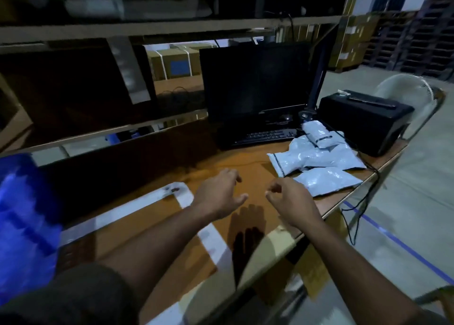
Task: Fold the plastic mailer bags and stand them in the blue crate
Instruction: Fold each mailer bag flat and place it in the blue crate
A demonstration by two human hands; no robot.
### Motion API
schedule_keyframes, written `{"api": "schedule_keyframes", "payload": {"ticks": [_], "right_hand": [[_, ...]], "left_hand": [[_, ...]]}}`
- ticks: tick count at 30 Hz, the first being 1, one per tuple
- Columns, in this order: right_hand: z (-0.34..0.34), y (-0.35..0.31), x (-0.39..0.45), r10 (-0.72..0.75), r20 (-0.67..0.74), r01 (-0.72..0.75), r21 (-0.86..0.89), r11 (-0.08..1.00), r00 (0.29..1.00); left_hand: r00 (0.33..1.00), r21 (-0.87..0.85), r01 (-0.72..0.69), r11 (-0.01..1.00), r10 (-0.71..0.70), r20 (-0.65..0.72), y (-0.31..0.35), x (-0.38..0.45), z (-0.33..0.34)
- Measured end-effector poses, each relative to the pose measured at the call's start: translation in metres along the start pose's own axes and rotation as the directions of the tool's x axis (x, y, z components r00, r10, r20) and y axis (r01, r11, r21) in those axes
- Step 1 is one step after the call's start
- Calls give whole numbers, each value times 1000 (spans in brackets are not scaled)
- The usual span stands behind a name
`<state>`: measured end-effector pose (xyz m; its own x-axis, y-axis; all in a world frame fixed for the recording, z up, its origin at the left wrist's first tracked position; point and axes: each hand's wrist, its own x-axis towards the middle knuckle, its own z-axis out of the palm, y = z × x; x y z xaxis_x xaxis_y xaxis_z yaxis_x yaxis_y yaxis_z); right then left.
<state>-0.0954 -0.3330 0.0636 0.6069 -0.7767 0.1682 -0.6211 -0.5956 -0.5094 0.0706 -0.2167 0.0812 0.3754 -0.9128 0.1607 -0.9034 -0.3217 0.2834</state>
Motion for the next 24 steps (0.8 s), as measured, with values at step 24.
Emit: {"api": "schedule_keyframes", "payload": {"ticks": [24], "right_hand": [[25, 74, 178, -425, 61, 428, -208, 880, 903]], "left_hand": [[790, -708, 483, 515, -605, 99, 24, 125, 109]]}}
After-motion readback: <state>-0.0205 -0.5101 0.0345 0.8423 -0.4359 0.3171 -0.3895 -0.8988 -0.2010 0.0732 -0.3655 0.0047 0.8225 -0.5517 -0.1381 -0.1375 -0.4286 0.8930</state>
